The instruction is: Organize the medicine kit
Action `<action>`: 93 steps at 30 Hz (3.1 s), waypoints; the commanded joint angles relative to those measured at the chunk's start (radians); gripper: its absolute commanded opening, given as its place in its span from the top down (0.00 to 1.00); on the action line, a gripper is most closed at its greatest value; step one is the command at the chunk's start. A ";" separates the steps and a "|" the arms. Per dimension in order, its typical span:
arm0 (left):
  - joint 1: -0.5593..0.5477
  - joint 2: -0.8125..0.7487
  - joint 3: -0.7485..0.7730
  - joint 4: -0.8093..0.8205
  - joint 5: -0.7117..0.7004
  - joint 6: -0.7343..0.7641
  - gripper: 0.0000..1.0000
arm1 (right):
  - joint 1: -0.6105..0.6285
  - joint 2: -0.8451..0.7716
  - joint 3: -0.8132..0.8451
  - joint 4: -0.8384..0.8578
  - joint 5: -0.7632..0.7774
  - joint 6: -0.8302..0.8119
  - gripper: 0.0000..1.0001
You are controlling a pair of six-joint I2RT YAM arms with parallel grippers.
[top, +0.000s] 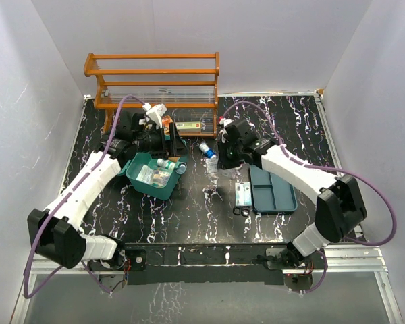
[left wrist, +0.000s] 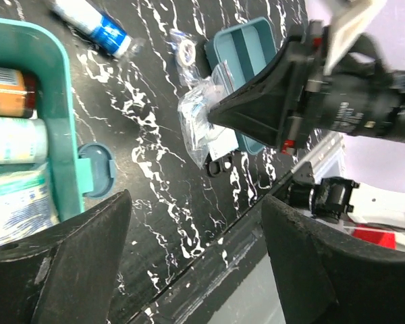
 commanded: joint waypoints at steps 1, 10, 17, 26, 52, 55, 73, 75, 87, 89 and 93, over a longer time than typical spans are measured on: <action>0.005 0.037 0.070 0.029 0.161 -0.015 0.23 | 0.004 -0.084 0.085 0.103 -0.185 -0.153 1.00; 0.010 0.126 0.156 -0.013 0.205 -0.074 0.23 | 0.011 -0.132 0.110 0.164 -0.357 -0.316 1.00; 0.023 0.243 0.220 -0.107 0.300 -0.192 0.32 | 0.041 -0.131 0.140 0.157 -0.345 -0.431 1.00; 0.023 0.238 0.141 -0.066 0.400 -0.232 0.42 | 0.061 -0.080 0.175 0.156 -0.347 -0.454 1.00; 0.023 0.226 0.137 -0.141 0.389 -0.031 0.93 | 0.066 -0.028 0.206 0.138 -0.293 -0.407 0.83; 0.023 0.199 0.129 -0.136 0.373 0.024 0.94 | 0.066 -0.032 0.207 0.123 -0.236 -0.390 0.66; 0.155 -0.048 0.089 -0.260 -0.012 0.189 0.95 | 0.062 -0.171 0.150 0.288 -0.028 -0.152 0.29; 0.158 -0.074 0.087 -0.292 -0.088 0.233 0.95 | 0.064 -0.173 0.134 0.301 0.004 -0.140 0.28; 0.165 -0.115 -0.026 -0.257 -0.119 0.325 0.95 | 0.063 -0.089 0.121 0.296 0.008 -0.093 0.28; 0.166 -0.094 -0.052 -0.232 -0.098 0.318 0.95 | 0.063 -0.069 0.125 0.291 -0.002 -0.090 0.28; 0.168 -0.041 -0.094 -0.212 -0.094 0.322 0.95 | 0.062 -0.033 0.137 0.282 -0.018 -0.088 0.28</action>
